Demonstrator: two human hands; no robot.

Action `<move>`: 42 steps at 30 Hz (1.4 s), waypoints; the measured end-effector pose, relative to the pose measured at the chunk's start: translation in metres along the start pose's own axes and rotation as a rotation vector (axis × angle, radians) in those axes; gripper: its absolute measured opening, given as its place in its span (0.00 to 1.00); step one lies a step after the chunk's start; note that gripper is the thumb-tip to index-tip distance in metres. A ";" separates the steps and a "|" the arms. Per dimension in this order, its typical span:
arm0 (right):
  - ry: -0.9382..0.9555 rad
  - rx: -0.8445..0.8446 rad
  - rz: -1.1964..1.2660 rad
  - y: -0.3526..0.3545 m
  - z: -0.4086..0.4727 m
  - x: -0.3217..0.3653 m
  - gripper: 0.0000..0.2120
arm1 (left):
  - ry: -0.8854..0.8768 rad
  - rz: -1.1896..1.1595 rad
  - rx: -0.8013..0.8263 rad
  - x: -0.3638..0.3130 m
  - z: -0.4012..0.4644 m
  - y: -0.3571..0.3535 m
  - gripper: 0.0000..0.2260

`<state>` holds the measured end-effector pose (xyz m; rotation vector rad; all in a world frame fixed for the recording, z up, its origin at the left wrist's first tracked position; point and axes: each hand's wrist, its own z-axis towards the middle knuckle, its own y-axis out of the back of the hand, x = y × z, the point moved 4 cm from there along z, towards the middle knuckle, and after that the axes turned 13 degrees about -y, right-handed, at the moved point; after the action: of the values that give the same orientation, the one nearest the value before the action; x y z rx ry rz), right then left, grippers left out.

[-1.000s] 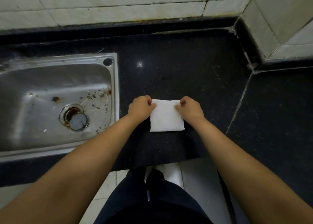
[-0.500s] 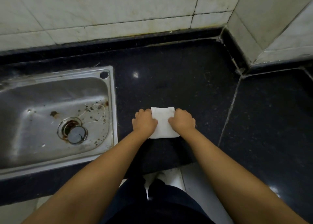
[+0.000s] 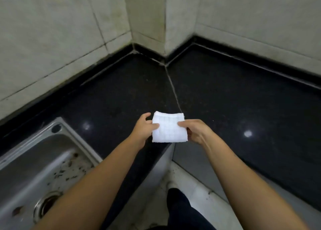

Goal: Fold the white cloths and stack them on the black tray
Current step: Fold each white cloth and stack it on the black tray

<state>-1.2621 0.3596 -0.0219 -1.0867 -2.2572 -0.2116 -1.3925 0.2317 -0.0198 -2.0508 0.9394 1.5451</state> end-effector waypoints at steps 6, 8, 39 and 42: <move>0.170 -0.182 0.306 0.097 -0.094 -0.102 0.07 | 0.265 -0.173 0.331 0.030 -0.066 -0.111 0.19; 0.209 -0.271 0.378 0.137 -0.132 -0.139 0.07 | 0.416 -0.190 0.499 0.038 -0.099 -0.159 0.09; 0.454 -1.087 0.846 0.754 -0.577 -0.462 0.05 | -0.033 -0.012 1.297 0.028 -0.586 -0.868 0.04; 0.498 -1.112 0.810 0.838 -0.594 -0.437 0.06 | -0.109 -0.048 1.319 -0.003 -0.593 -0.948 0.04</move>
<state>-0.1524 0.3860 0.0945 -2.0758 -1.0168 -1.2897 -0.3105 0.4910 0.0930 -0.9925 1.3182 0.5999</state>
